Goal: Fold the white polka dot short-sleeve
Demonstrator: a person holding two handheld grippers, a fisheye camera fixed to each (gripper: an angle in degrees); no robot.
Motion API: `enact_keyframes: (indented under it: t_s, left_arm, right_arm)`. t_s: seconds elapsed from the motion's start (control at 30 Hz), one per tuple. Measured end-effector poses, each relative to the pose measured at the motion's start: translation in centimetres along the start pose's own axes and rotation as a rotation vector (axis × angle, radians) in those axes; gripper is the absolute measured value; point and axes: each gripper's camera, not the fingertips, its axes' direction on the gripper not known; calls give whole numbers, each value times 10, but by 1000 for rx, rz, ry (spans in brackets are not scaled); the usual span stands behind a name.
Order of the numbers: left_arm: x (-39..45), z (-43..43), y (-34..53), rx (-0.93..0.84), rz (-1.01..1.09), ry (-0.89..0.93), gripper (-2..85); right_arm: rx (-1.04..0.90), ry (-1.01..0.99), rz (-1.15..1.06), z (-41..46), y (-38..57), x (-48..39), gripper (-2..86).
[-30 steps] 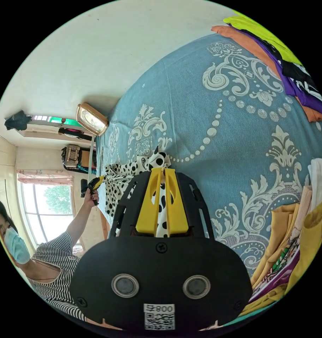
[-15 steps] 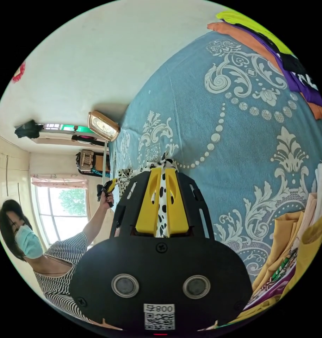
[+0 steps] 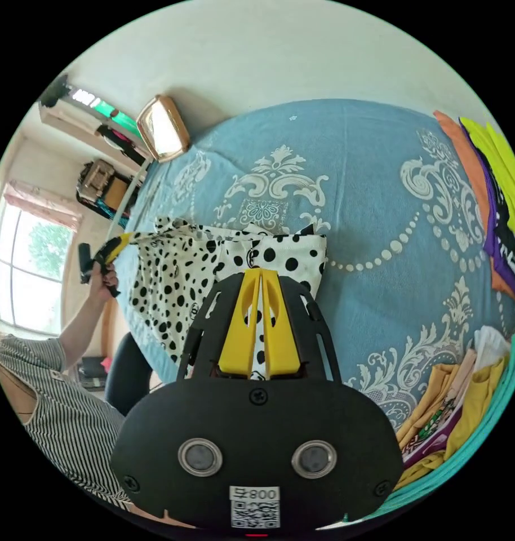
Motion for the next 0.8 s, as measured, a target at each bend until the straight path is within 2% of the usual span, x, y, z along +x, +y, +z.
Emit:
enact_keyframes:
  t_s: [0.07, 0.23, 0.33, 0.4, 0.53, 0.8]
  left_arm:
    - [11, -4, 4, 49, 24, -13, 10]
    - [47, 9, 14, 60, 128, -74, 7]
    - [65, 54, 15, -111, 221, -106, 5]
    - [74, 93, 12, -231, 278, -190, 5]
    - [72, 126, -9, -260, 265, -300, 5]
    - [77, 134, -22, -251, 177, -81, 33]
  right_arm:
    - [-20, 88, -26, 9, -10, -22, 1]
    - [-17, 133, -48, 16, -22, -50, 1]
    - [-34, 178, -67, 21, -27, -67, 1]
    - [-54, 204, -71, 25, -31, -73, 1]
    - [-63, 218, -52, 27, -36, -78, 1]
    - [2, 160, -16, 3, -26, -94, 2]
